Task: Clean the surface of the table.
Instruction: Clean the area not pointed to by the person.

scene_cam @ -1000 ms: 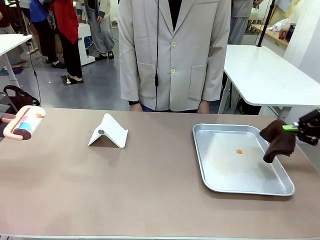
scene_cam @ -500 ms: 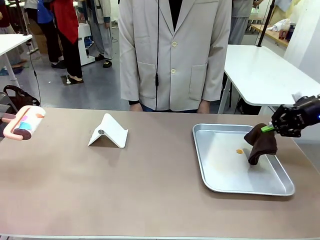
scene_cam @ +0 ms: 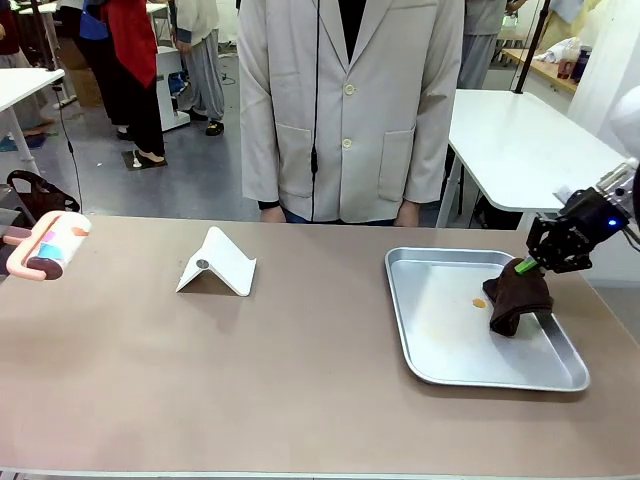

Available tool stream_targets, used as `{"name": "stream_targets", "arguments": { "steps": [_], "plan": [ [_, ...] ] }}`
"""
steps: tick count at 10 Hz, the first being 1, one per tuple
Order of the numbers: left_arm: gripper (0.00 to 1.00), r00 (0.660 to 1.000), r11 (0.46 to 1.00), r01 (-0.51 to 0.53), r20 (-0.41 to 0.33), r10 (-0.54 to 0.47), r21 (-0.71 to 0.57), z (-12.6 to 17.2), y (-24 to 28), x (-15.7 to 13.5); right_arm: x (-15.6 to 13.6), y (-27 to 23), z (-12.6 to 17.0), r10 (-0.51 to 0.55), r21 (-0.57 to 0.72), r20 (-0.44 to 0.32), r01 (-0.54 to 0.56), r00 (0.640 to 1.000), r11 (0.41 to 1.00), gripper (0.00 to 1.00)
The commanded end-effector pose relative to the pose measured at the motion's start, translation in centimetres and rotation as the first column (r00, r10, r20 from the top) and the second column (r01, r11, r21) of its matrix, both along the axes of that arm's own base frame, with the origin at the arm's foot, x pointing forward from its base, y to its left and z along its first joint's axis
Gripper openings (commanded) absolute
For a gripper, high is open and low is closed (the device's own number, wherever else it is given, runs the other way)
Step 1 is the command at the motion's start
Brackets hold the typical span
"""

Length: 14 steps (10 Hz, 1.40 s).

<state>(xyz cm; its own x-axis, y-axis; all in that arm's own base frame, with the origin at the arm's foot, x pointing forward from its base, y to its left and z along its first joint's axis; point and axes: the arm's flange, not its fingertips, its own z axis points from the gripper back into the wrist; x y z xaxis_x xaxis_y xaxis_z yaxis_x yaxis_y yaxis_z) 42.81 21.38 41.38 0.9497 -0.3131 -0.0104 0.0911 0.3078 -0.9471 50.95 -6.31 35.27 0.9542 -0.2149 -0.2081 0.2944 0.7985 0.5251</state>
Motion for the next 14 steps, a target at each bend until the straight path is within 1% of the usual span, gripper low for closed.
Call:
{"name": "stream_targets", "arguments": {
  "steps": [1, 2, 4, 6, 8, 13, 14],
  "plan": [
    [0.22, 1.000, 1.000, -0.004, 0.009, 0.004, -0.018, 0.4, -0.1, -0.1, 2.3, 1.4, -2.0, -0.006, -0.052, -0.051, 0.004, 0.999, 0.999, 0.10],
    [0.22, 1.000, 1.000, -0.004, 0.009, 0.004, -0.018, 0.4, -0.1, -0.1, 2.8, 2.4, -3.4, 0.003, -0.065, -0.067, -0.008, 0.998, 0.998, 0.10],
    [0.22, 1.000, 1.000, -0.004, 0.009, 0.004, -0.018, 0.4, -0.1, -0.1, 2.7, 3.8, -5.2, 0.045, -0.064, -0.110, -0.052, 0.993, 0.997, 0.10],
    [0.22, 1.000, 1.000, -0.004, 0.009, 0.004, -0.018, 0.4, -0.1, -0.1, 2.6, 4.7, -6.0, 0.069, -0.064, -0.132, -0.078, 0.989, 0.995, 0.10],
    [0.22, 1.000, 1.000, -0.004, 0.009, 0.004, -0.018, 0.4, -0.1, -0.1, 2.3, 6.2, -6.2, 0.111, -0.067, -0.129, -0.120, 0.985, 0.990, 0.10],
    [0.22, 1.000, 1.000, -0.004, 0.009, 0.004, -0.018, 0.4, -0.1, -0.1, 1.5, 10.4, -5.7, 0.198, 0.004, -0.095, -0.199, 0.976, 0.980, 0.10],
    [0.22, 1.000, 1.000, -0.004, 0.009, 0.004, -0.018, 0.4, -0.1, -0.1, 1.1, 11.6, -5.6, 0.246, 0.028, -0.093, -0.244, 0.965, 0.969, 0.10]
  ]
}}
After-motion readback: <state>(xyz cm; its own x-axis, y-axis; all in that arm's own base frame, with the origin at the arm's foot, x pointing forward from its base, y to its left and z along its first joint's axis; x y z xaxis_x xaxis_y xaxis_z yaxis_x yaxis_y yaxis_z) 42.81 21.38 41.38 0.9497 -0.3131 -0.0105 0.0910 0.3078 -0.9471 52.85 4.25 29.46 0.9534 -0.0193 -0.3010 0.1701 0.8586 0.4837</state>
